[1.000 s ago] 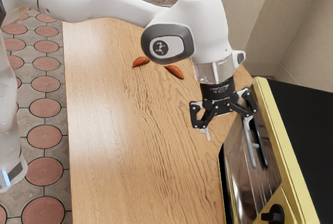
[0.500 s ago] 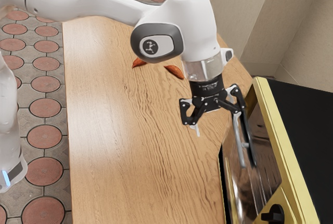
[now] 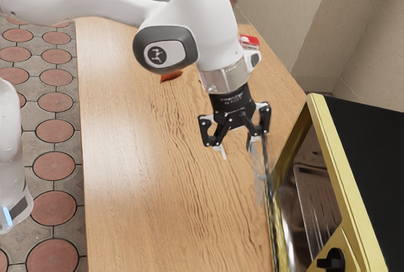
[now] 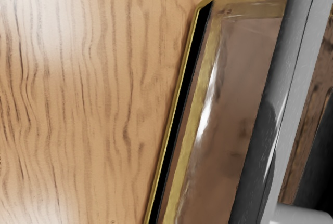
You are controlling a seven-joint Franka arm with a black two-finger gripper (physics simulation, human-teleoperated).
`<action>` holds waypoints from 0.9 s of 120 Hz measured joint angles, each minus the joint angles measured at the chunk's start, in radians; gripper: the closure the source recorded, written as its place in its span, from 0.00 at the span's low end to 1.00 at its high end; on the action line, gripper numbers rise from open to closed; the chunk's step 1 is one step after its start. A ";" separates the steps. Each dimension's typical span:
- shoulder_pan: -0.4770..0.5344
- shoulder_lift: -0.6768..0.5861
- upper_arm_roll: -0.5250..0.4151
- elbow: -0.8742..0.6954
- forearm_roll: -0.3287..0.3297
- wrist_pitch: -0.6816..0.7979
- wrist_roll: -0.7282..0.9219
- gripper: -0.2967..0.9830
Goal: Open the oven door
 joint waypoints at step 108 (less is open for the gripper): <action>0.080 0.027 0.410 0.232 0.117 -0.555 -0.190 0.24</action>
